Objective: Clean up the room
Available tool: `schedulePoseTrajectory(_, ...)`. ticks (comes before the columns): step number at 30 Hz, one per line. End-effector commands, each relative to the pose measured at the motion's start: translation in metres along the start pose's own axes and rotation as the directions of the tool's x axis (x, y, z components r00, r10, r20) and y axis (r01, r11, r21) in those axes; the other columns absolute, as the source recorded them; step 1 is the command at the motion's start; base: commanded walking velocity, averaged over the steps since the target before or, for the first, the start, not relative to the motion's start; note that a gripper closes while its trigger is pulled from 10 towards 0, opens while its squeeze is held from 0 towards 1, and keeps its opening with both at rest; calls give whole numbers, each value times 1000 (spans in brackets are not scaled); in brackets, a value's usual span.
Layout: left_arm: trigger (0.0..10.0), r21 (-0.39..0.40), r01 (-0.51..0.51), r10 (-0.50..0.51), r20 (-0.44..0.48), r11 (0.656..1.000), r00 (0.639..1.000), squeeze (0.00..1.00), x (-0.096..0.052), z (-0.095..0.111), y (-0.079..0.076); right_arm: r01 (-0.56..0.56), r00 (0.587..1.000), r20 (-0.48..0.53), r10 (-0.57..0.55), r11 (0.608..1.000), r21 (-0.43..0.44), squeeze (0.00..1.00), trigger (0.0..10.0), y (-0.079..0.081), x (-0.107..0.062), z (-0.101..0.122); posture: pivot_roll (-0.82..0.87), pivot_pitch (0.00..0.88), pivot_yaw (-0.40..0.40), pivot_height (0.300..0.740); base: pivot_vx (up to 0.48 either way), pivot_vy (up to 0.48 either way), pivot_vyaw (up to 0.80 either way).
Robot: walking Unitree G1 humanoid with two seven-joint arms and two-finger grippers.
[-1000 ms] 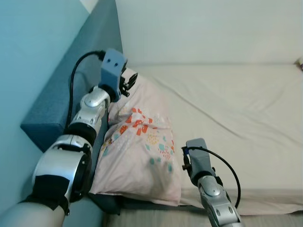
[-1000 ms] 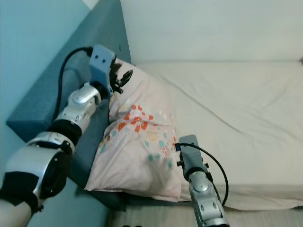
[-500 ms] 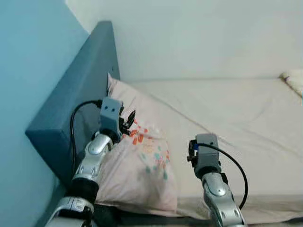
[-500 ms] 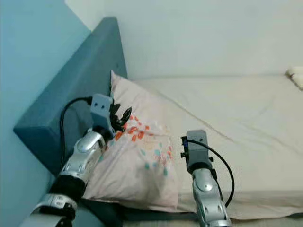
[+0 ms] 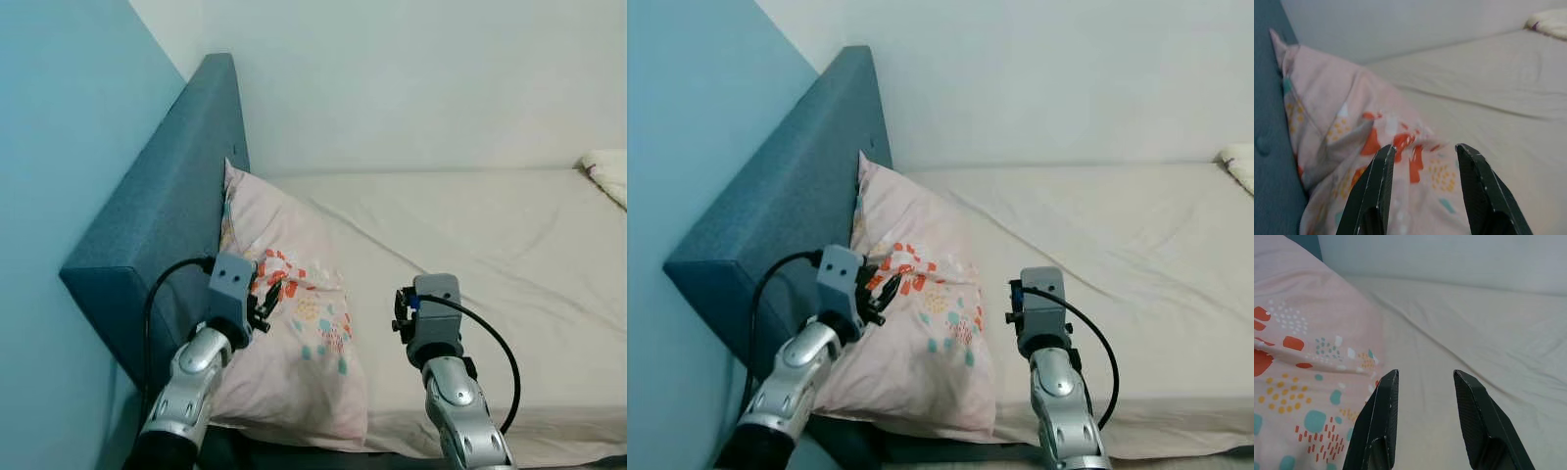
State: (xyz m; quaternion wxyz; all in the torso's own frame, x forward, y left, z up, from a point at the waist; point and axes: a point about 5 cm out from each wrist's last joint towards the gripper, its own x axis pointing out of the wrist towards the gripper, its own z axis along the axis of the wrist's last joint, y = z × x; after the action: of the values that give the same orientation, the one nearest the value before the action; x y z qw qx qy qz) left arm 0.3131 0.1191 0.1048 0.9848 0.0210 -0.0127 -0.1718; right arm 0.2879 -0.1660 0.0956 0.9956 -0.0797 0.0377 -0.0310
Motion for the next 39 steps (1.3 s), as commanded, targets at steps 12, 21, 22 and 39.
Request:
schedulePoseTrajectory(12, 10000, 18, -13, 15, -74, 1000, 997, 0, -8, -3, -3, -4, 1000, 20, 4, 1000, -21, 0, 10000, -1, -1, 2, -47, 58, 18, 736, 0, 0, 0)
schedulePoseTrajectory(21, 10000, -11, -42, 41, -81, 999, 996, 0, -7, 3, -6, -23, 999, 25, 24, 997, -76, 0, 10000, -1, 1, 4, -44, 63, 15, 736, 0, -480, 800)
schedulePoseTrajectory(22, 10000, -11, -42, 41, -81, 999, 996, 0, -7, 3, -6, -23, 999, 25, 24, 997, -76, 0, 10000, -1, 1, 4, -44, 63, 15, 736, 0, -480, 800)
schedulePoseTrajectory(39, 10000, -32, -100, 94, -142, 994, 985, 0, -8, 2, -3, -21, 1000, 10, 21, 996, -81, 0, 10000, -8, 4, 1, -44, 49, 10, 736, 0, 28, 47)
